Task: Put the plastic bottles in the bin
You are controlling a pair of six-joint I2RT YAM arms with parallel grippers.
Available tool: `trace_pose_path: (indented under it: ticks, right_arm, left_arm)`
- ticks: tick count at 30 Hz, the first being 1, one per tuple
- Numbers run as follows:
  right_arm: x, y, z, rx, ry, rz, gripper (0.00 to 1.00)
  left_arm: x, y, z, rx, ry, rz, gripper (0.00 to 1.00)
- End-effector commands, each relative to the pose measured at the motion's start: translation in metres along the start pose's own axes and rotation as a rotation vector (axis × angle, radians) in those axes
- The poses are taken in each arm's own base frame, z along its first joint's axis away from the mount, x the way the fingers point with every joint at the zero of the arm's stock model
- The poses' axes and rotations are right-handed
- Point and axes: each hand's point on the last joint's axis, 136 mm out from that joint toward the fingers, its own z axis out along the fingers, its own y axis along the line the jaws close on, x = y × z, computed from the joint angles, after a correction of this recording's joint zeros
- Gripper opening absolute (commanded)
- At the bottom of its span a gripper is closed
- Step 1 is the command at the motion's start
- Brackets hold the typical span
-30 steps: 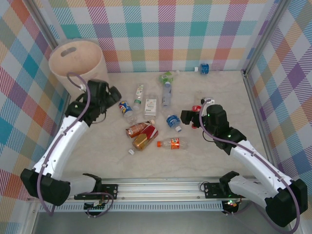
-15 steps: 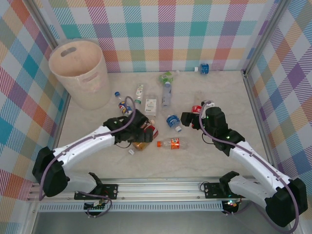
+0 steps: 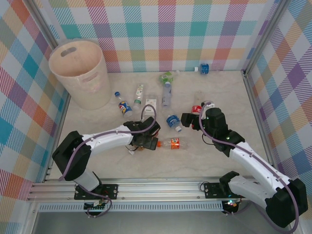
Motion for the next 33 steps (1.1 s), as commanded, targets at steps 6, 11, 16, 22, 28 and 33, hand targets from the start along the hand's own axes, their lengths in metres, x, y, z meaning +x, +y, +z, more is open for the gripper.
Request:
trace_pose_path:
  ticks: [6, 11, 16, 22, 28, 33]
  right_arm:
    - [-0.007, 0.007, -0.001, -0.028, -0.030, -0.022, 1.00]
    - [-0.006, 0.008, 0.000, -0.028, -0.026, -0.021, 1.00]
    - [-0.006, 0.007, 0.000, -0.025, -0.025, -0.018, 1.00]
    - [-0.007, 0.008, 0.001, -0.028, -0.029, -0.017, 1.00]
    - [-0.004, 0.011, 0.003, -0.049, -0.013, -0.024, 1.00]
    - [0.001, 0.021, 0.005, -0.106, 0.013, -0.113, 1.00]
  left_arm:
    - [-0.005, -0.010, 0.016, 0.000, -0.009, 0.028, 0.95]
    - [-0.006, -0.015, 0.022, 0.008, -0.006, 0.017, 0.85]
    - [-0.012, -0.014, 0.019, -0.003, -0.018, -0.002, 0.74]
    - [-0.028, -0.011, -0.002, 0.001, -0.083, -0.035, 0.71]
    - [-0.049, -0.007, -0.032, 0.016, -0.180, -0.080, 0.67]
    - [-0.071, -0.003, -0.066, 0.059, -0.292, -0.129, 0.65]
